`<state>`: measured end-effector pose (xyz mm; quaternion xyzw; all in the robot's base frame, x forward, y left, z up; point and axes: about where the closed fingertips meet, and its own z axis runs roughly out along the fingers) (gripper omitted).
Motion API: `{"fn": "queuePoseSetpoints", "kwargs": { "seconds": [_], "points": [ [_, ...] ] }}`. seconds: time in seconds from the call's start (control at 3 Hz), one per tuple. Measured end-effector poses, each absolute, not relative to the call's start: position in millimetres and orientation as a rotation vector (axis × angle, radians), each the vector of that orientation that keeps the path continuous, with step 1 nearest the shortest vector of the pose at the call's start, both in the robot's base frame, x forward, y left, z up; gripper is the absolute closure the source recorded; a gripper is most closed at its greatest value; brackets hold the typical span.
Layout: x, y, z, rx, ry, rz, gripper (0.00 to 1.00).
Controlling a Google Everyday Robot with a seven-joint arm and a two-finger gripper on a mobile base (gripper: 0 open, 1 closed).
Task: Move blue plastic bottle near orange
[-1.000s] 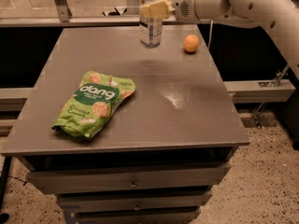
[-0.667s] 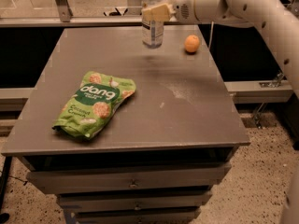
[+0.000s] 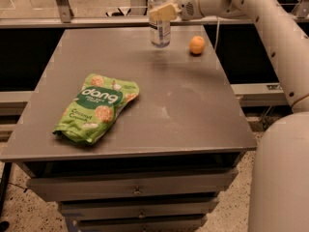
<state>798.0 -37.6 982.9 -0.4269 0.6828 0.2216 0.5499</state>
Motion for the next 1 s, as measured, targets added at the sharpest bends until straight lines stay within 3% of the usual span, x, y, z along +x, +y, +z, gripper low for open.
{"fn": "queuePoseSetpoints", "kwargs": {
  "seconds": [1.0],
  "points": [
    [816.0, -63.1, 983.0, -0.997, 1.612, 0.503, 1.00]
  ]
}}
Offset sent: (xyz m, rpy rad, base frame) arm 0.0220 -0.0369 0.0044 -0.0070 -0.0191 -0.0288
